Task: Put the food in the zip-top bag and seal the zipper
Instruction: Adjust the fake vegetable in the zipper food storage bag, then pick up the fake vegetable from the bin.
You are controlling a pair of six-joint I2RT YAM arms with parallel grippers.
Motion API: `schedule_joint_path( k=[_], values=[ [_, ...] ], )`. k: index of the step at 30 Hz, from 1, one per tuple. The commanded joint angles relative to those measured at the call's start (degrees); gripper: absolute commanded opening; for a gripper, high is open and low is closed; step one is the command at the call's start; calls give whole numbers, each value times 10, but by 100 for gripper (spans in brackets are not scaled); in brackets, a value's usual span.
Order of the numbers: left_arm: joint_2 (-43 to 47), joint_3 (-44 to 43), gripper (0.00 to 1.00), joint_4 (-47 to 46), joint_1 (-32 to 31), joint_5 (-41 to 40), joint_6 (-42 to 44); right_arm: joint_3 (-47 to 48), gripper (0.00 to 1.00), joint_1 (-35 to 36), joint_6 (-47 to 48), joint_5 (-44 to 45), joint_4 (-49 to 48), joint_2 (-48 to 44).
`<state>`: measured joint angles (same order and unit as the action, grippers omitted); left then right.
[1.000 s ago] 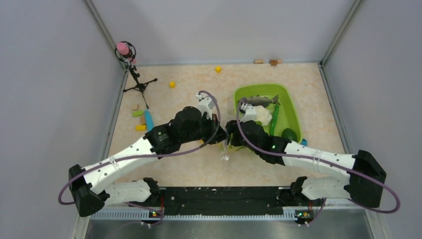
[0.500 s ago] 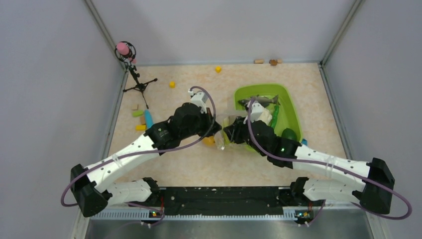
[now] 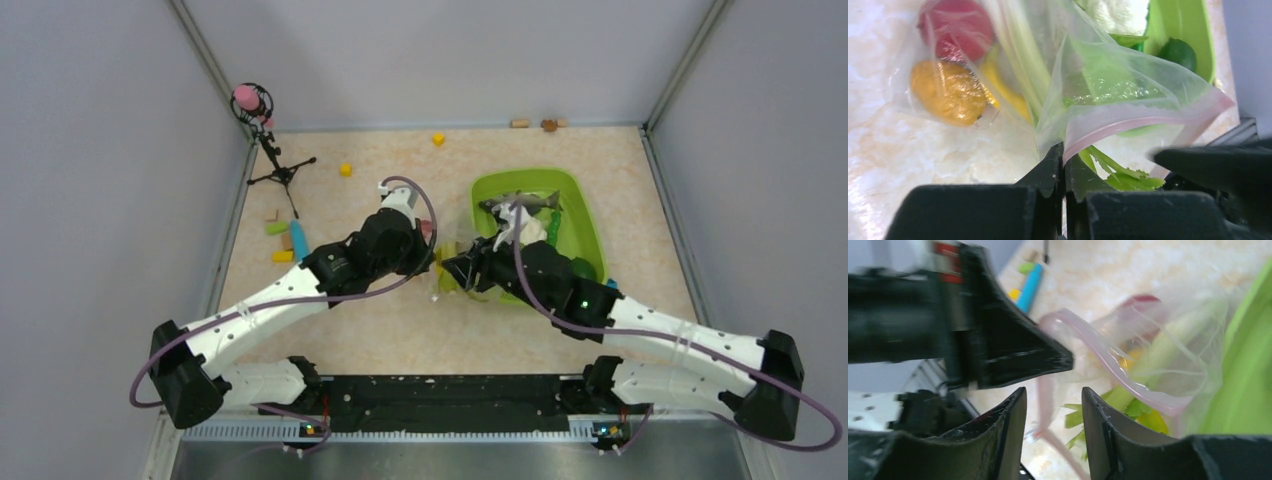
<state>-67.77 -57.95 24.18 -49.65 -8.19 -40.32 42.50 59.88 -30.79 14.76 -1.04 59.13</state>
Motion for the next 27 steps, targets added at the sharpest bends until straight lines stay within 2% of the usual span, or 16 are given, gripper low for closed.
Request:
schedule_joint_path(
  k=[1,4,6,8,9,11,14,17,21,27],
  values=[
    [5,-24,0,24,20,-75,19,-8,49,4,58,-83,-53,-94],
    [12,-30,0,52,59,-112,19,-22,71,3,57,-74,-59,-138],
    [21,-29,0,61,98,-114,22,-22,85,1,36,-20,-36,-148],
    [29,-29,0,73,139,-112,26,-16,96,-15,18,27,5,-141],
    [33,-31,0,80,158,-113,30,-10,98,-30,8,37,37,-134],
    [38,-40,0,104,182,-138,31,-4,99,-90,-20,14,61,-116],
    [39,-62,0,144,194,-195,38,-8,99,-215,-55,-90,67,-84],
    [23,-100,0,202,196,-255,28,2,99,-314,-59,-103,103,-42],
    [-2,-141,0,242,196,-243,28,23,98,-385,-32,-52,138,14],
    [-3,-164,0,253,192,-177,40,25,96,-431,-8,-65,116,72]
  ],
)
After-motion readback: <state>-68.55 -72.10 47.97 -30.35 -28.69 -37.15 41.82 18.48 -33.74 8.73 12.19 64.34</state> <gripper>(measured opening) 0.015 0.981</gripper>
